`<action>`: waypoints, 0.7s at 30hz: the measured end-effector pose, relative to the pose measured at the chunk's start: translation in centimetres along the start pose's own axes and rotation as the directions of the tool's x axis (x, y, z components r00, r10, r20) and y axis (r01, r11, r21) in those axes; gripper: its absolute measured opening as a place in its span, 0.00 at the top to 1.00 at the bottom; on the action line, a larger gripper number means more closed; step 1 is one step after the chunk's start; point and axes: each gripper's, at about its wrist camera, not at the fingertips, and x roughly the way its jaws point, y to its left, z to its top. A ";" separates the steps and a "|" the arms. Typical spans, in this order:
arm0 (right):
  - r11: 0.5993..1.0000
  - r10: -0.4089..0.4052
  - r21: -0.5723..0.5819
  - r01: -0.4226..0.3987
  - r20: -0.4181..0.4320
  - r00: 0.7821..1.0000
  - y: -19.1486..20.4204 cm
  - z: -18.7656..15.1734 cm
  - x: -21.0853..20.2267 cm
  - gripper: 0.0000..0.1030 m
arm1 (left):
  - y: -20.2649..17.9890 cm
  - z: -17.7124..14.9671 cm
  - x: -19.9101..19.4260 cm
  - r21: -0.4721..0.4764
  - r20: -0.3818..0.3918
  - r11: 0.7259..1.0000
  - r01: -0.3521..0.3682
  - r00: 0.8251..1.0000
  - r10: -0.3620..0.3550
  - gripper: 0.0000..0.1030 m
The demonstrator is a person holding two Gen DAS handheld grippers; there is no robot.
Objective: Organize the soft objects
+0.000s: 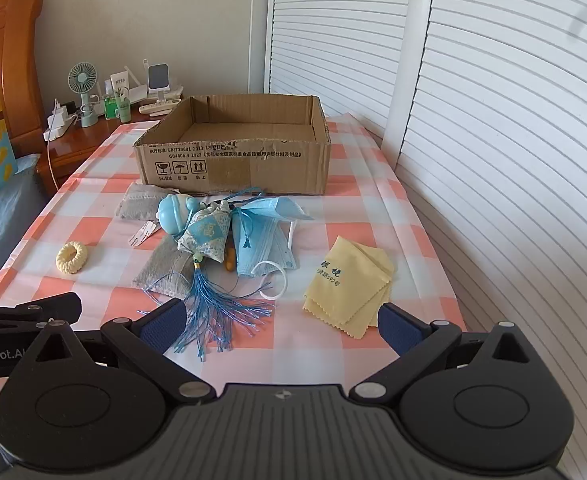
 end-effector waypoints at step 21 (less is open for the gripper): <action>1.000 -0.011 0.003 0.011 0.016 1.000 0.3 -0.2 -0.5 0.00 | 0.0 0.1 0.0 0.001 0.001 1.000 0.000 1.000 0.000 0.01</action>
